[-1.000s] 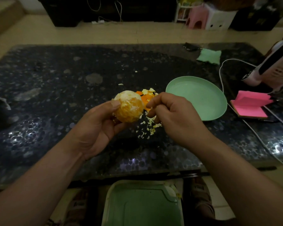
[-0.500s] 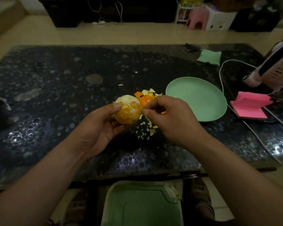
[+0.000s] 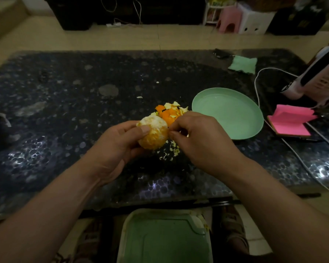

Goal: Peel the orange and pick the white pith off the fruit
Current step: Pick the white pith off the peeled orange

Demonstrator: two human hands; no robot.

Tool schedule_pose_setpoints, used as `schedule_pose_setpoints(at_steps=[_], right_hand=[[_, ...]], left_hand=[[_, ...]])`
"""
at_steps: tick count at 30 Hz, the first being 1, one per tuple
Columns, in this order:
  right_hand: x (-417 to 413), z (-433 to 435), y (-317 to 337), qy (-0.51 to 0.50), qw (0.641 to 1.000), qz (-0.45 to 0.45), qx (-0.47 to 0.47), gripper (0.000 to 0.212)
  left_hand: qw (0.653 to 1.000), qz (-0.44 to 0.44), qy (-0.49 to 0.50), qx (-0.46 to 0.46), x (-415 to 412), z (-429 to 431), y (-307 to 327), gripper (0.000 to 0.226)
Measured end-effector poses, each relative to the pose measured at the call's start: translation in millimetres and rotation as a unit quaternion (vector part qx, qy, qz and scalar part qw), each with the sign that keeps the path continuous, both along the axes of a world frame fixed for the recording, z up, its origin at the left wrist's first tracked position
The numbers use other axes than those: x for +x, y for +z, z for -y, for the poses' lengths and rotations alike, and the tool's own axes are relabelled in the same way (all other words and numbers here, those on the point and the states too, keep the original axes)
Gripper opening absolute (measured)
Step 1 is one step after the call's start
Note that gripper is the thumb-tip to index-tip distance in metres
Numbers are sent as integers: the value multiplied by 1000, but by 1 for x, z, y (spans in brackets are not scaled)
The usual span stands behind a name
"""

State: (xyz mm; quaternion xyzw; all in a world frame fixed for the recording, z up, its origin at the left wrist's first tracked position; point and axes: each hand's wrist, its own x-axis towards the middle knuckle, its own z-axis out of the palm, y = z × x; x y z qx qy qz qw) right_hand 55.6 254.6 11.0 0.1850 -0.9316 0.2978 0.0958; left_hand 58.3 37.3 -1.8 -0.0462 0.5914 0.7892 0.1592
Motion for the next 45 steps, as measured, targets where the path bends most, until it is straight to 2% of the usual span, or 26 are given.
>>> schedule_pose_setpoints(at_steps=[4, 9, 16, 20, 25, 28, 31, 32, 34, 38, 40, 42, 45], right_hand=[[2, 2, 0, 4, 1000, -11, -19, 6], [4, 5, 3, -14, 998, -3, -56, 10], [6, 3, 13, -17, 975, 99, -196, 12], [8, 3, 18, -3, 965, 115, -237, 9], [8, 3, 18, 1, 956, 123, -268, 8], [6, 2, 16, -1, 953, 123, -278, 9], [4, 0, 14, -8, 950, 125, -285, 8], [3, -1, 13, -12, 949, 126, -287, 8], [0, -2, 11, -25, 956, 118, -268, 10], [-4, -2, 0, -56, 977, 119, -169, 15], [-4, -2, -6, -64, 986, 120, -101, 19], [-5, -2, -9, -74, 988, 125, -51, 14], [-7, -2, -14, -80, 988, 130, 21, 35]], left_hand=[[1000, 0, -6, -1, 2, 1, -1, 44], [1000, -6, -22, 9, 2, 3, 0, 31], [997, 18, -34, 70, 1, 4, 3, 35], [992, 23, -55, 108, 1, 8, 4, 75], [988, 30, -57, 140, 4, 9, 7, 85], [986, 31, -59, 155, 5, 9, 10, 76], [984, 35, -51, 170, 6, 8, 13, 47], [982, 34, -53, 175, 6, 9, 14, 45], [981, 31, -57, 185, 7, 9, 15, 55], [982, 65, -26, 177, 7, 9, 11, 45], [983, 81, -19, 164, 4, 7, 5, 53], [985, 90, -6, 147, 2, 5, -1, 61], [987, 96, 6, 127, 0, 3, -8, 57]])
